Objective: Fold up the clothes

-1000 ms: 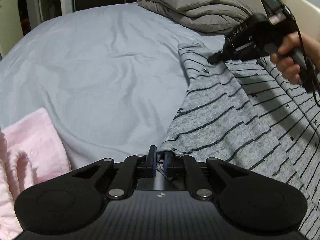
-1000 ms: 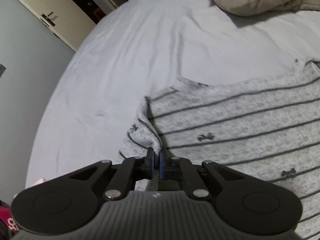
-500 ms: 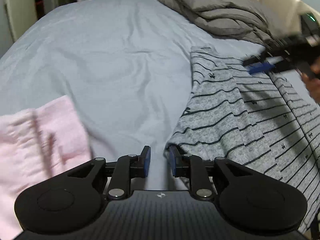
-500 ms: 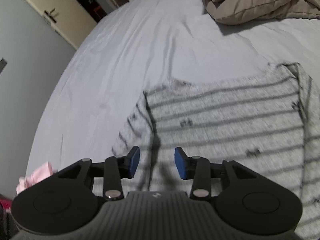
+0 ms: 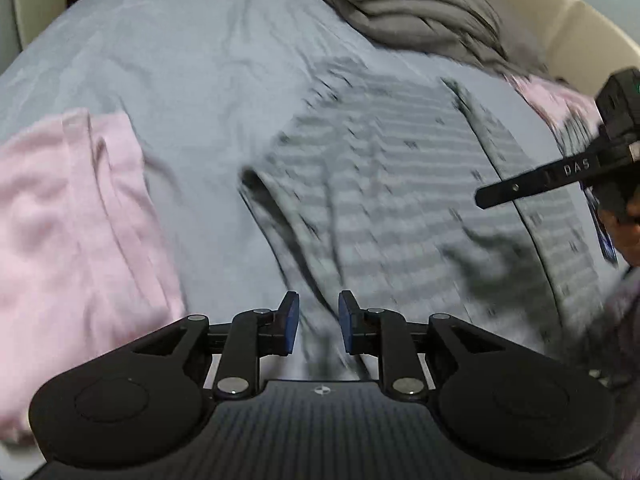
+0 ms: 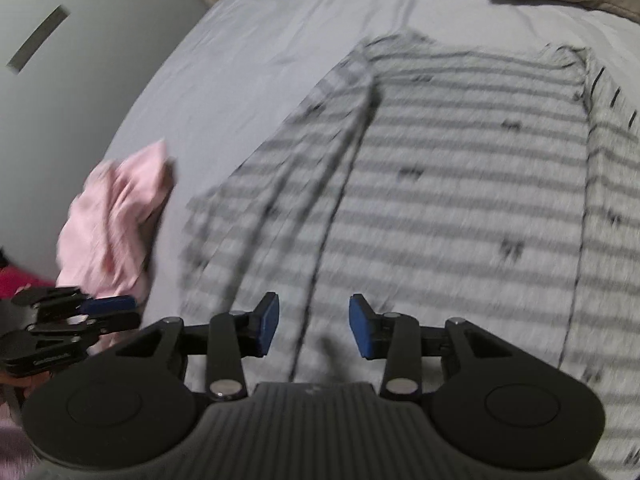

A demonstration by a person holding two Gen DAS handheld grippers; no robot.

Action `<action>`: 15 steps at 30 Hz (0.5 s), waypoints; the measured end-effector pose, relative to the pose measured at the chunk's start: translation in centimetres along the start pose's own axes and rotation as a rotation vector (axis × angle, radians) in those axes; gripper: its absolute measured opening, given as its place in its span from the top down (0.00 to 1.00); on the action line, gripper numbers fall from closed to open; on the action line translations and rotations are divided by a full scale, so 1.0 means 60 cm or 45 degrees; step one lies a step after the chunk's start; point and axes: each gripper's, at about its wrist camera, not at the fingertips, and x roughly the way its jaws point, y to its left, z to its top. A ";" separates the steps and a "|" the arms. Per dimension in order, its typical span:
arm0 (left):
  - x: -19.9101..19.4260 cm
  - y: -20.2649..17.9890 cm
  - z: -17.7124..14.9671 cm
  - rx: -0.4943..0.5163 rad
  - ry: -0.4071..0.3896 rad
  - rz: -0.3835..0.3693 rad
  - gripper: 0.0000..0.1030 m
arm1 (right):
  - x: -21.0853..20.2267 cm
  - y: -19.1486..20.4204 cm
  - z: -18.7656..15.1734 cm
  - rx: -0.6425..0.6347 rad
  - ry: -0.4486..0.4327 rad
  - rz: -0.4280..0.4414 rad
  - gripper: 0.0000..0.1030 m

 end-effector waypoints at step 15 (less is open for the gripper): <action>-0.021 -0.056 -0.145 -0.154 -0.010 0.114 0.82 | 0.051 0.145 -0.231 -0.500 -0.010 -0.095 0.62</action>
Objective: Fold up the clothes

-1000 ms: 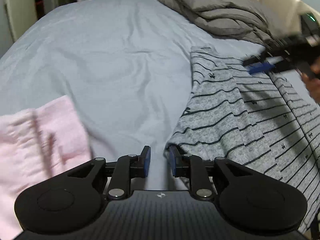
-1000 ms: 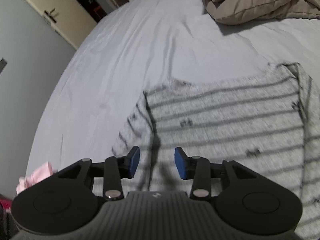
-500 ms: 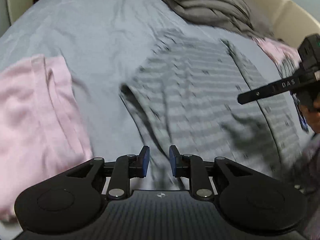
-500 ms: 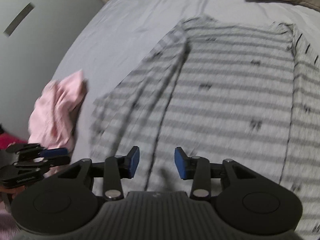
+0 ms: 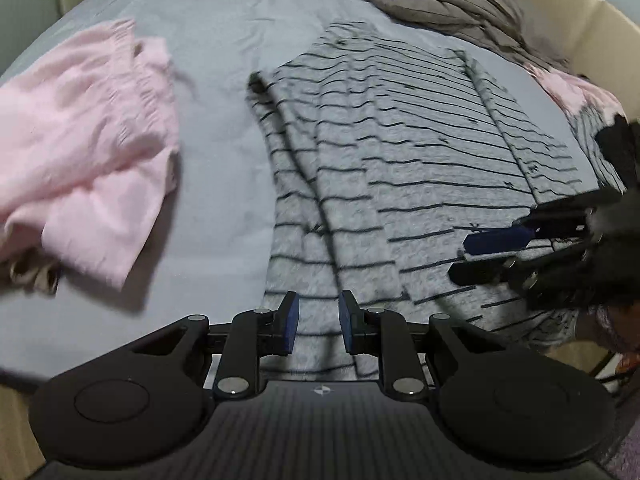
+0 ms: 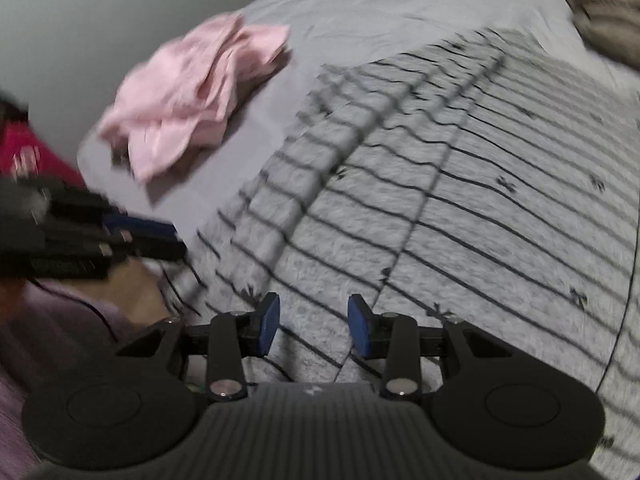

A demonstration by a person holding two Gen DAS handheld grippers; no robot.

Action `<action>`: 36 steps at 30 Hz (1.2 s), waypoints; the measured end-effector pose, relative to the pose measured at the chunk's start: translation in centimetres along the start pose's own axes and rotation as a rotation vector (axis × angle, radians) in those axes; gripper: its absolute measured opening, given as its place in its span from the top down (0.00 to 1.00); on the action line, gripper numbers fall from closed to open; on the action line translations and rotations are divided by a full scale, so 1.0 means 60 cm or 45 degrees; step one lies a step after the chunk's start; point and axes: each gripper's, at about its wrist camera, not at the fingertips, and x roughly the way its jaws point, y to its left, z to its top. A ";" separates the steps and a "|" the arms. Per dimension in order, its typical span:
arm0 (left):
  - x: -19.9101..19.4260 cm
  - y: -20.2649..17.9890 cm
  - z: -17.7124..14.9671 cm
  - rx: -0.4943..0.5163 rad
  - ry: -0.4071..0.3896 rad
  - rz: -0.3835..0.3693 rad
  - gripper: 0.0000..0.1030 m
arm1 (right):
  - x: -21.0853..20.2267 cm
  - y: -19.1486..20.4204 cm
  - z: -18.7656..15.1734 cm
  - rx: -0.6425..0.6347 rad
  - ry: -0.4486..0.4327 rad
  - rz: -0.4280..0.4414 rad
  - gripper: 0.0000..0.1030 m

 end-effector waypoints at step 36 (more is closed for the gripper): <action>0.042 -0.119 -0.039 0.330 -0.003 -0.092 0.99 | -0.041 -0.032 -0.063 0.023 -0.087 -0.004 0.63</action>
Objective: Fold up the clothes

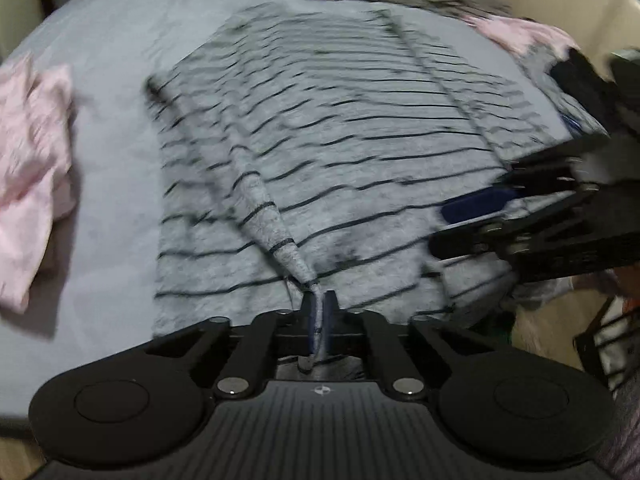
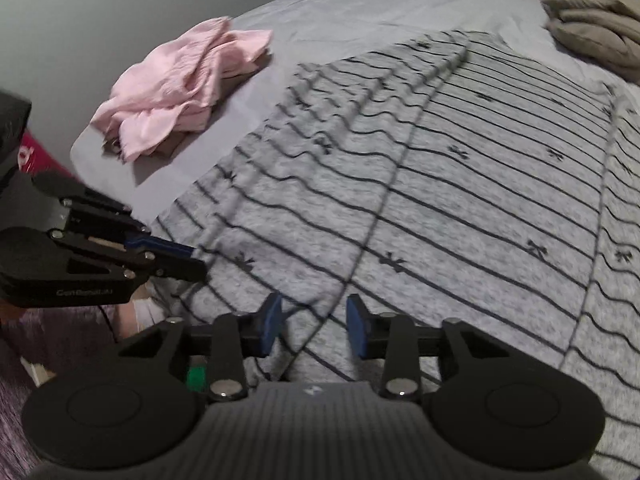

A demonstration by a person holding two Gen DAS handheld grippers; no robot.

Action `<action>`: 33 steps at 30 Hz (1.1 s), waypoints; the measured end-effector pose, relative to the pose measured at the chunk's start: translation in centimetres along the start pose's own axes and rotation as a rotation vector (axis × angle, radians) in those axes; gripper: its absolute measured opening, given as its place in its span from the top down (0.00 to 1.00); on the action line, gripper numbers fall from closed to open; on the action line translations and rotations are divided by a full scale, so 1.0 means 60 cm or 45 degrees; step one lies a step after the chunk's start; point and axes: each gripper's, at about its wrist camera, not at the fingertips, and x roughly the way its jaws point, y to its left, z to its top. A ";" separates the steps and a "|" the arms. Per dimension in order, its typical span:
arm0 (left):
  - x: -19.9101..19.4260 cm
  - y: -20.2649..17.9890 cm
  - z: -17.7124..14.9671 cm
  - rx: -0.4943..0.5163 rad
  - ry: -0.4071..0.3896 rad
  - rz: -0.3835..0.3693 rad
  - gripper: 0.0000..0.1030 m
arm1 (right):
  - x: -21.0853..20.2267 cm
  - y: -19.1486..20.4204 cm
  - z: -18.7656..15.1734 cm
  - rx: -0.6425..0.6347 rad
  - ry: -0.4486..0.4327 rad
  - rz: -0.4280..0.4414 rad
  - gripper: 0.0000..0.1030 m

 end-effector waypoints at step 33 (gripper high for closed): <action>-0.018 0.060 -0.012 -0.239 0.012 -0.067 0.72 | 0.015 0.046 -0.045 -0.121 0.057 0.011 0.73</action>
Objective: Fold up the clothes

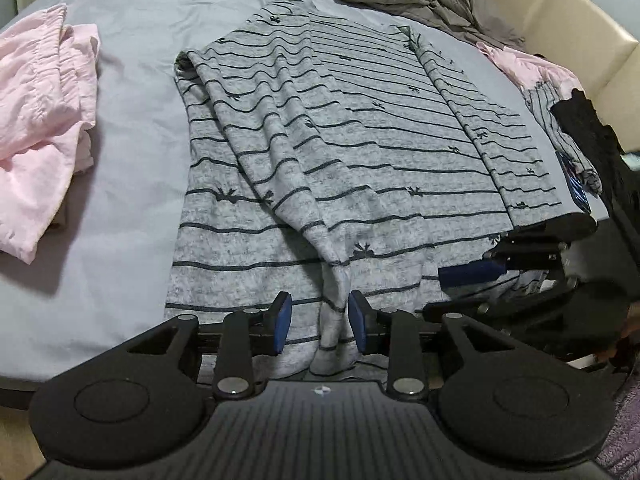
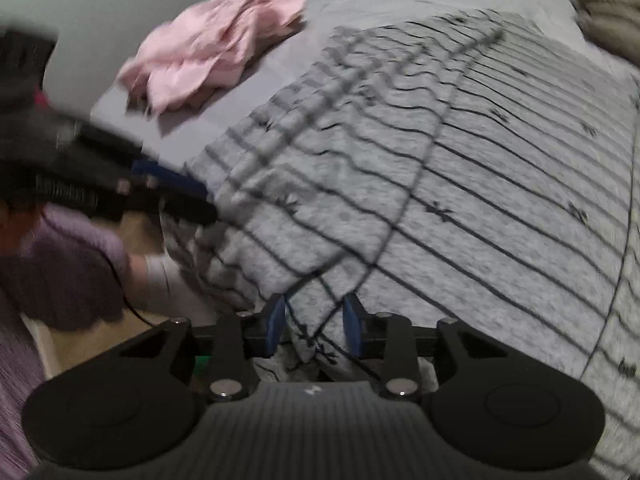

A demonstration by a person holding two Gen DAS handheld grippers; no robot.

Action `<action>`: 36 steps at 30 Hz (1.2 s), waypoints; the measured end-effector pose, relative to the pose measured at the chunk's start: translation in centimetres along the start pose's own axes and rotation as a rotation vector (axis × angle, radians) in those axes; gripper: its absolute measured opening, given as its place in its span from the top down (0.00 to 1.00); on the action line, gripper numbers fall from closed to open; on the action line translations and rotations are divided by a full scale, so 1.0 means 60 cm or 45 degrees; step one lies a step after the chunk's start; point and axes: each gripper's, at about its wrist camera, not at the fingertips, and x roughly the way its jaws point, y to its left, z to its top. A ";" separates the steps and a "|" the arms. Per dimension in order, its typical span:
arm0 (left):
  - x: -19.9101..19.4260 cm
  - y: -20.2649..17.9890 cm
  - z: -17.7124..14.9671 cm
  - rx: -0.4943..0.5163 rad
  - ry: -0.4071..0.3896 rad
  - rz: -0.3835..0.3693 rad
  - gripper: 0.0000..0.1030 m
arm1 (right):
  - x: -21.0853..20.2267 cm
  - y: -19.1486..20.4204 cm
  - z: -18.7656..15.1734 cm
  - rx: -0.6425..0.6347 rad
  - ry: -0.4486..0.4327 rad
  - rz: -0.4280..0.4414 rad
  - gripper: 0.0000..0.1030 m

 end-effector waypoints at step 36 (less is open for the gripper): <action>0.081 -0.061 -0.070 0.332 0.197 -0.050 0.94 | 0.024 -0.050 -0.075 0.144 0.140 0.126 0.71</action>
